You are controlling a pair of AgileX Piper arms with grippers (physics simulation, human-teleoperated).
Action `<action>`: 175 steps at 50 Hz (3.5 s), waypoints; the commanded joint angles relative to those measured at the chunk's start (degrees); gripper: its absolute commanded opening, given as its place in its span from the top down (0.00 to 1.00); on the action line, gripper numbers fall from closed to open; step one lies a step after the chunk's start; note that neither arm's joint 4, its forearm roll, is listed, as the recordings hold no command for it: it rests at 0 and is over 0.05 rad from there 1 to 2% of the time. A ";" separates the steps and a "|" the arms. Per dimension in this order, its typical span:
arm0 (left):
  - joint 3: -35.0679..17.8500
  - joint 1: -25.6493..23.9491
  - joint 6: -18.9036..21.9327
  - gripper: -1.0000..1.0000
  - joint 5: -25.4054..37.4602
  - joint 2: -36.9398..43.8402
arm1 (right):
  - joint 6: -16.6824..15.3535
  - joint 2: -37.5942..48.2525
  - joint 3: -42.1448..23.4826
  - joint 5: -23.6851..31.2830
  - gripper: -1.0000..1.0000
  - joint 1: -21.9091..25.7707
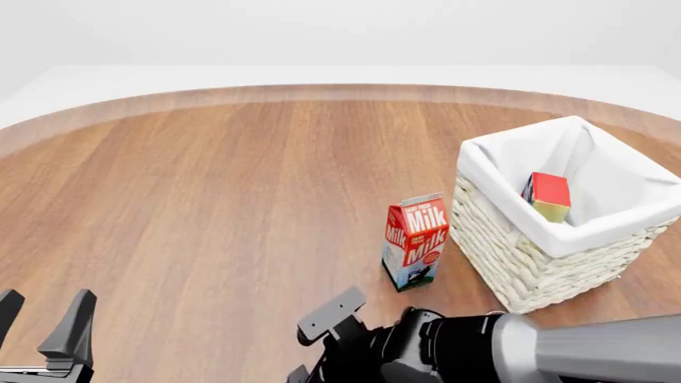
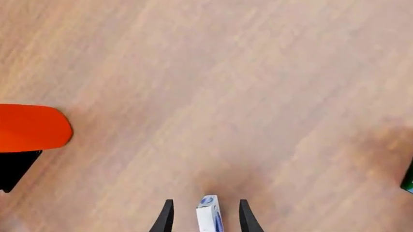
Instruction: Pick up the cream cheese box and the butter, and put them in the basket.
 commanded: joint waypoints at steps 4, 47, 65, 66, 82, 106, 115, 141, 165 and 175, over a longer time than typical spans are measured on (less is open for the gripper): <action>0.00 0.00 0.00 0.00 0.00 0.00 | 0.87 1.65 0.90 -1.91 0.00 0.56; 0.00 0.00 0.00 0.00 0.00 0.00 | 3.57 3.69 2.89 -3.93 0.00 2.08; 0.00 0.00 0.00 0.00 0.00 0.00 | 4.71 5.44 4.04 -6.08 0.00 2.56; 0.00 0.00 0.00 0.00 0.00 0.00 | 4.90 5.53 4.20 -6.25 0.00 2.61; 0.00 0.00 0.00 0.00 0.00 0.00 | 4.64 4.78 4.13 -5.38 0.00 2.19; 0.00 0.00 0.00 0.00 0.00 0.00 | 2.06 2.71 2.75 -3.03 1.00 -0.09; 0.00 0.00 0.00 0.00 0.00 0.00 | -0.61 -0.50 -0.96 1.18 1.00 -0.91; 0.00 0.00 0.00 0.00 0.00 0.00 | -8.26 -7.68 -10.38 11.01 1.00 -3.80; 0.00 0.00 0.00 0.00 0.00 0.00 | -13.89 -17.85 -18.52 19.38 1.00 -8.52; 0.00 0.00 0.00 0.00 0.00 0.00 | -15.97 -21.90 -22.65 21.72 1.00 -11.02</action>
